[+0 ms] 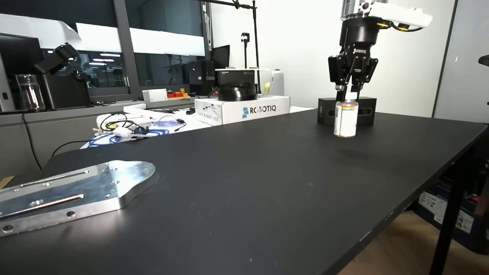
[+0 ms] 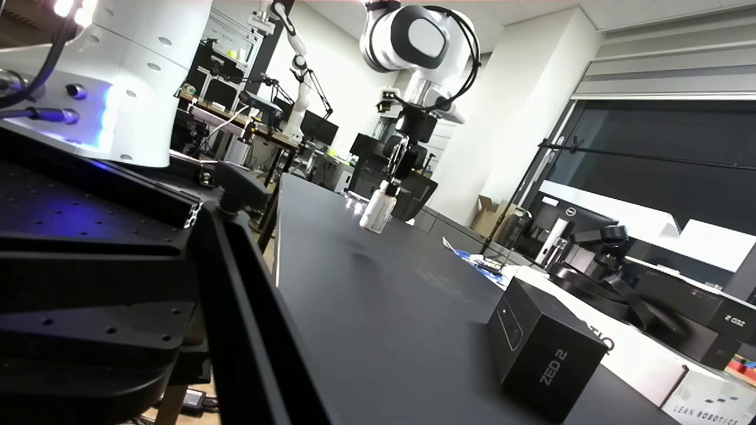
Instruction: Move the bottle to the left
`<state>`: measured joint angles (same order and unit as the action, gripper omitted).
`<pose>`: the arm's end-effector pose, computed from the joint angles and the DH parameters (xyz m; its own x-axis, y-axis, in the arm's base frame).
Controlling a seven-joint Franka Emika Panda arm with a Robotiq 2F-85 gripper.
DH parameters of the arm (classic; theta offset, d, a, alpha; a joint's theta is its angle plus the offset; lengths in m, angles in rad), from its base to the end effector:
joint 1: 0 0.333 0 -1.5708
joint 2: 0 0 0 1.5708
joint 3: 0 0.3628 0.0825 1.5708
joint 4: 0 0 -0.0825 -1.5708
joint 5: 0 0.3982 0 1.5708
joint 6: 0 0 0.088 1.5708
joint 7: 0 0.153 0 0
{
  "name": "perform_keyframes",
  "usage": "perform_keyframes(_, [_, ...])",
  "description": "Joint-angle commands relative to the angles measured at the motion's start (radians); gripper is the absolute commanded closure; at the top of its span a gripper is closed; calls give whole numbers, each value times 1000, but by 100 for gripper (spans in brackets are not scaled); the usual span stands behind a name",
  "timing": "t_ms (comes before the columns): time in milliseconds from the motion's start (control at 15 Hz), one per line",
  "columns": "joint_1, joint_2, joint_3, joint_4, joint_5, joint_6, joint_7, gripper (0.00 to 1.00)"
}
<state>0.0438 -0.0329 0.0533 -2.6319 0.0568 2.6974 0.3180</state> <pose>0.4473 0.0426 0.2563 0.9595 -0.2690 0.0840 -0.2649 -0.9626 -0.0567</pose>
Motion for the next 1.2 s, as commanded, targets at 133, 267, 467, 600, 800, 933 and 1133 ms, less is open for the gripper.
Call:
perform_keyframes(133, [6, 10, 12, -62, -6, 76, 30, 81])
perform_keyframes(267, [5, 24, 10, -73, -22, 93, 38, 81])
perform_keyframes(467, [6, 46, 4, -81, -30, 112, 40, 81])
perform_keyframes(600, [2, 48, -6, -89, -31, 115, 30, 81])
perform_keyframes(800, [6, -4, -4, -92, 0, 65, 4, 30])
perform_keyframes(933, [14, -61, 10, -90, 62, 28, -30, 18])
perform_keyframes(1133, [34, -161, 20, -81, 147, -56, -68, 1])
